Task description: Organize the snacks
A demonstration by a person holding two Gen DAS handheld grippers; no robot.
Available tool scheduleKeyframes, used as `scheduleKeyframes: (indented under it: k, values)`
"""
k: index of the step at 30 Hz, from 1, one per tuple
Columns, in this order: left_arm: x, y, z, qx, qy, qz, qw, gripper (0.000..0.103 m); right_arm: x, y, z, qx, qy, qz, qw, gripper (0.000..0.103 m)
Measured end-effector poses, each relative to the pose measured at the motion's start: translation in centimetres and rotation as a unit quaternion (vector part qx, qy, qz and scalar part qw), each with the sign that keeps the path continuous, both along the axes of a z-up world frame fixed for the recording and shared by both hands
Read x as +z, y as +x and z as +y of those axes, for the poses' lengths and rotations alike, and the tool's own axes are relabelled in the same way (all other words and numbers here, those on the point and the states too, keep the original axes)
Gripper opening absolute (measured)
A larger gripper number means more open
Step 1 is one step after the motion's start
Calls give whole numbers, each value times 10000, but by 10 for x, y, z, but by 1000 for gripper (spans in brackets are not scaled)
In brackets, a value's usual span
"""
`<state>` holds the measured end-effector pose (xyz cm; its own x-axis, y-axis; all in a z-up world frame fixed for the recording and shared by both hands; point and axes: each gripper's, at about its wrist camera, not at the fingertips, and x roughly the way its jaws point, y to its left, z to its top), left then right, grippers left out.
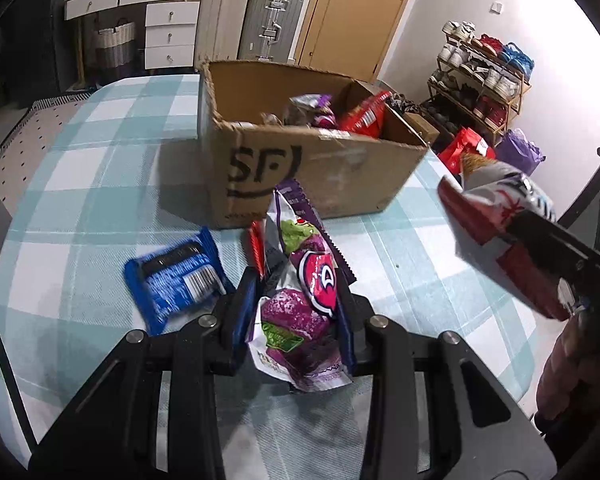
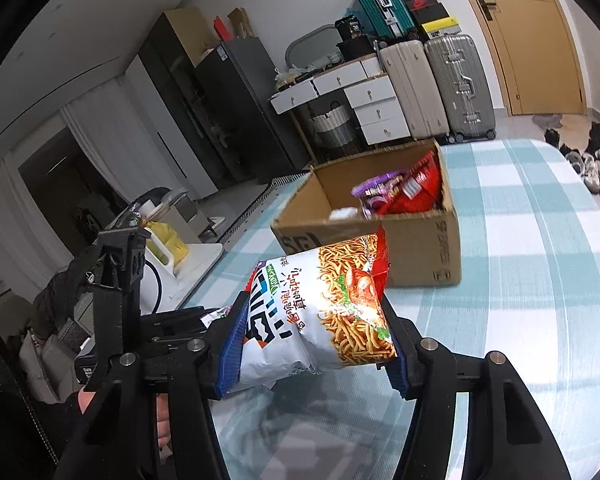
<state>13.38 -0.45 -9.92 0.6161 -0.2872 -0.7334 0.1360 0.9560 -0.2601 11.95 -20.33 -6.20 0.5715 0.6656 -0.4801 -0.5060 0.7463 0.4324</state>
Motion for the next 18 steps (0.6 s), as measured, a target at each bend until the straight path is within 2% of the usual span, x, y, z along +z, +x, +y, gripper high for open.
scheduleKeyframes:
  k: [4, 7, 14, 18]
  values:
    - [14, 7, 8, -49, 93, -138, 9999, 32, 14, 9, 6, 23, -63, -103, 9999, 59]
    - [28, 11, 16, -7, 129, -259, 9996, 32, 24, 15, 15, -6, -354, -241, 9991, 59]
    - [63, 26, 32, 72, 42, -498, 9987, 32, 39, 36, 27, 110, -364, -336, 9987, 59]
    - [87, 34, 31, 4, 221, -692, 9974, 32, 49, 48, 35, 181, -386, -430, 9982, 59]
